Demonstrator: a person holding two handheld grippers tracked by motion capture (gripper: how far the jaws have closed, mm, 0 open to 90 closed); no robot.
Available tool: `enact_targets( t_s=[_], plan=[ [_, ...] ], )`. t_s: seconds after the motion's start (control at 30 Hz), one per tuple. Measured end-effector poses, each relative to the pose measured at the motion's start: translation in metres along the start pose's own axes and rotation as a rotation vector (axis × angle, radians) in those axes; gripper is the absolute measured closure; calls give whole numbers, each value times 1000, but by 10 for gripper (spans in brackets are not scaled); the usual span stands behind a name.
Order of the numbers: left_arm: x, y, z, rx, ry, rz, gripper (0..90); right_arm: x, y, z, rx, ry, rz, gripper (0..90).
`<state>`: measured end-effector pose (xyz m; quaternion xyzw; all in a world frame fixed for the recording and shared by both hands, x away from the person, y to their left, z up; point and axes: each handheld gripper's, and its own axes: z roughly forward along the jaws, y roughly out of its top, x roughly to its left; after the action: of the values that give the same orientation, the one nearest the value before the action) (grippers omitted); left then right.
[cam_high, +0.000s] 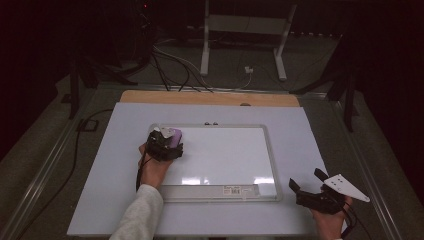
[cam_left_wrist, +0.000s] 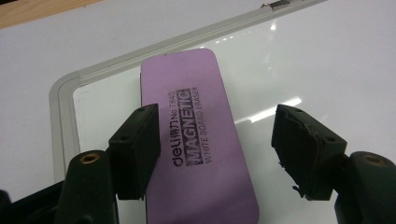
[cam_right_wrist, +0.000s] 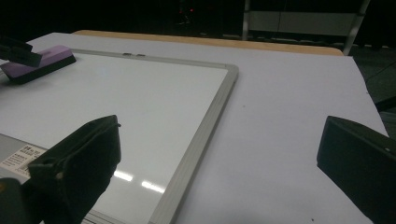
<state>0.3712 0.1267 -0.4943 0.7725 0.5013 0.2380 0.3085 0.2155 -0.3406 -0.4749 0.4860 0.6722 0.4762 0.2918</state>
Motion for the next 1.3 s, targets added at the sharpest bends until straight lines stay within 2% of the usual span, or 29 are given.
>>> enact_targets(
  t_s=[0.13, 0.3, 0.37, 0.53, 0.63, 0.7, 0.8, 0.87, 0.9, 0.93, 1.0, 1.13, 1.3],
  plan=[
    [2, 0, 0, 1, 0, -7, 329, 0, 0, 0, -1, 0, 1, 1],
    [13, -1, 0, 1, -2, -51, 301, 0, 0, 0, -2, 0, 1, 1],
    [14, -3, -2, 3, -4, -53, 307, 0, 0, 0, -2, 0, 1, 1],
    [15, -7, -6, 15, 10, -56, 353, 0, 0, 0, 0, -1, 0, 1],
    [21, -12, -5, 26, -11, -90, 373, 0, 0, 0, -1, 1, -2, 1],
    [22, -15, -7, 26, -6, -91, 412, 0, 0, 0, 0, 0, 0, 1],
    [23, -18, -10, 22, -2, -110, 520, -1, 0, 0, 0, -2, 0, 1],
    [23, -19, -12, 26, 22, -117, 620, 0, 0, 0, 0, -2, 0, 1],
    [24, -19, -12, 28, 26, -129, 635, 0, 0, 0, 0, 0, -1, 1],
    [24, -18, -12, 30, 30, -138, 639, 0, 0, 0, 0, 0, -2, 1],
    [23, -18, -11, 33, 66, -145, 642, 0, 0, 0, 0, 0, -2, 1],
    [28, -18, -10, 28, 113, -200, 643, -1, 0, 0, -1, -2, 3, 1],
    [35, -17, -8, 29, 166, -244, 642, -2, 0, -1, -2, -2, 5, 1]
  ],
)
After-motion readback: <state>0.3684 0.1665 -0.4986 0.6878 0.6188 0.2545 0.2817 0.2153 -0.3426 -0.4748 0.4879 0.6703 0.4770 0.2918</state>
